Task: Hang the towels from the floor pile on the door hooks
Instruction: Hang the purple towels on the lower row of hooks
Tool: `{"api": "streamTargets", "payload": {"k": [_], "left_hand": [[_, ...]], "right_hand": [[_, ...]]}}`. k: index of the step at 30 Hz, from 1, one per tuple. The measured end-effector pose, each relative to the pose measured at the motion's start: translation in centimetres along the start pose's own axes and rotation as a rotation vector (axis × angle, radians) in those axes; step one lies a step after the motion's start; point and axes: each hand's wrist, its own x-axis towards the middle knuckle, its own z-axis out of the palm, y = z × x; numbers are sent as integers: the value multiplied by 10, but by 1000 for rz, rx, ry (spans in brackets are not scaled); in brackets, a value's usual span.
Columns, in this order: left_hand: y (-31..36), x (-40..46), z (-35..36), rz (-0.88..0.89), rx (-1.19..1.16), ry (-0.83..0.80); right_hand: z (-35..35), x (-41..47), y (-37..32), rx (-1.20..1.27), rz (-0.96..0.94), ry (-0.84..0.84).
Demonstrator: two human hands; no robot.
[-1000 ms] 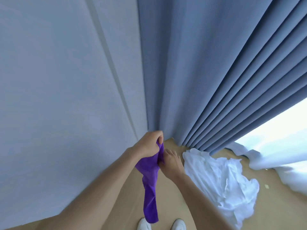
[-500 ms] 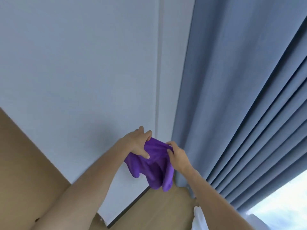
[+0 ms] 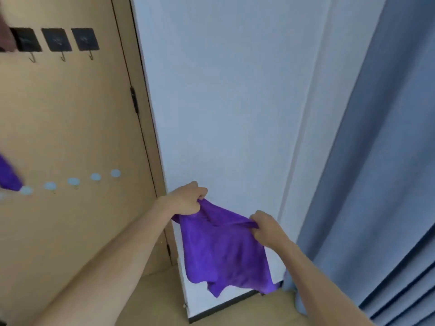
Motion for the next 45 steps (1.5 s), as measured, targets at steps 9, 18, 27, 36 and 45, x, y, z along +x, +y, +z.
{"api": "streamTargets", "payload": {"k": [9,18,27,36,45], "left_hand": [[-119,-149,-19,-464,9,127],[-205,-263,-23,-418,-281,320],[-279,-371,-19,-551,-143,438],[-283,-393,-12,-528,-289,455],[-281,-409,-29,-543,-10,438]], "right_hand": [[53,25,-211,193,-403,-73],[111,8,-392,268,-520,-200],[165,-8,-464,-34,-464,-324],[164,-25,-534,170,-529,-213],[154,-24,-524,-80,-539,-159]]}}
